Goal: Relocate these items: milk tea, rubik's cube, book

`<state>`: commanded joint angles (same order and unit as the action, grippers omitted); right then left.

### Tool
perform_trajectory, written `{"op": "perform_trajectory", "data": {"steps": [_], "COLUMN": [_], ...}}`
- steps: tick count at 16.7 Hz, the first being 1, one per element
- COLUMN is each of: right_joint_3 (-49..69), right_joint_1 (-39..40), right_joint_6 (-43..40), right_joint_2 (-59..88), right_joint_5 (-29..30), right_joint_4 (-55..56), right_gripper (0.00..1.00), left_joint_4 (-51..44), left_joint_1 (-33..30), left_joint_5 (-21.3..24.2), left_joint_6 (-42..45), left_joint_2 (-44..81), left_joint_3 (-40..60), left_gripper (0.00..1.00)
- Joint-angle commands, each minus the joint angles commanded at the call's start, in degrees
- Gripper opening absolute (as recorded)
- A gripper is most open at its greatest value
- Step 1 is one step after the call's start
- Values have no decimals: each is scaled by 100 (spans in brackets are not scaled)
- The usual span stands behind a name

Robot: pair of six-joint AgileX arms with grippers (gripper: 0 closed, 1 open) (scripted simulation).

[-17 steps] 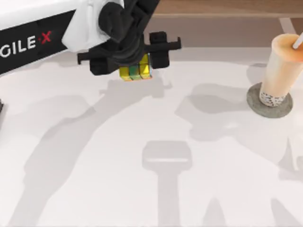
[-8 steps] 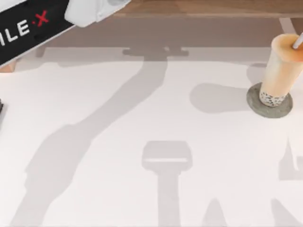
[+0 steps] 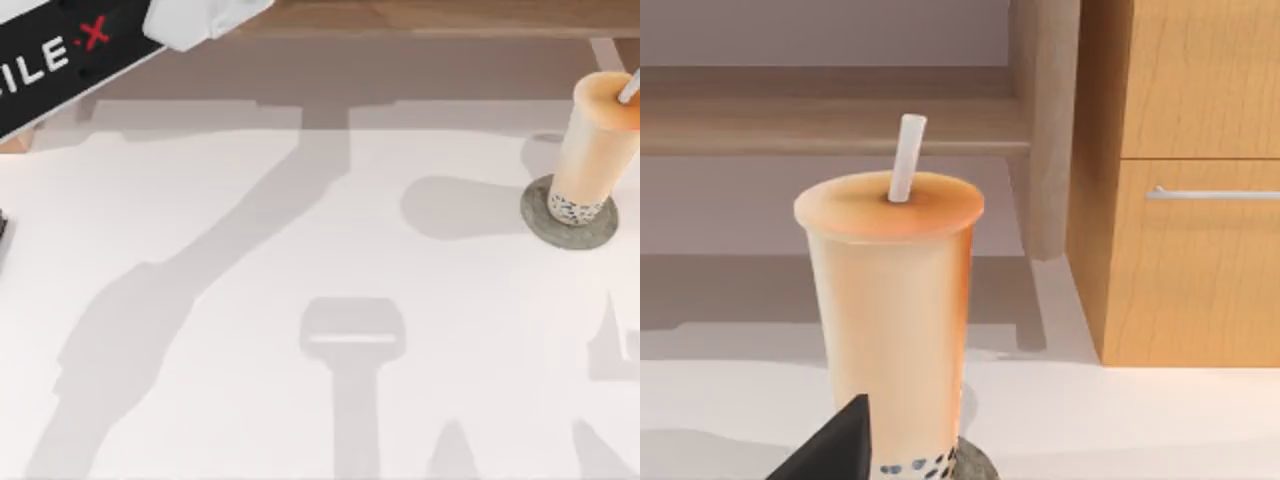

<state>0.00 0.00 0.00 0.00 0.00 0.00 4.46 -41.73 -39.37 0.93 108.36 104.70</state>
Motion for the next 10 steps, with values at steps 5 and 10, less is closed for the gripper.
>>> {"op": "perform_trajectory", "data": {"steps": [5,10], "right_joint_3": [0,0], "right_joint_1": [0,0], "right_joint_6": [0,0], "right_joint_2": [0,0], "right_joint_5": [0,0], "right_joint_4": [0,0], "right_gripper": [100,100], "left_joint_4": [5,-177], "left_joint_1": [4,317], "left_joint_5": [-2,281], "left_joint_6": [24,97], "left_joint_2": [-20,204], "left_joint_3": [-17,553], "left_gripper": [0,0]}}
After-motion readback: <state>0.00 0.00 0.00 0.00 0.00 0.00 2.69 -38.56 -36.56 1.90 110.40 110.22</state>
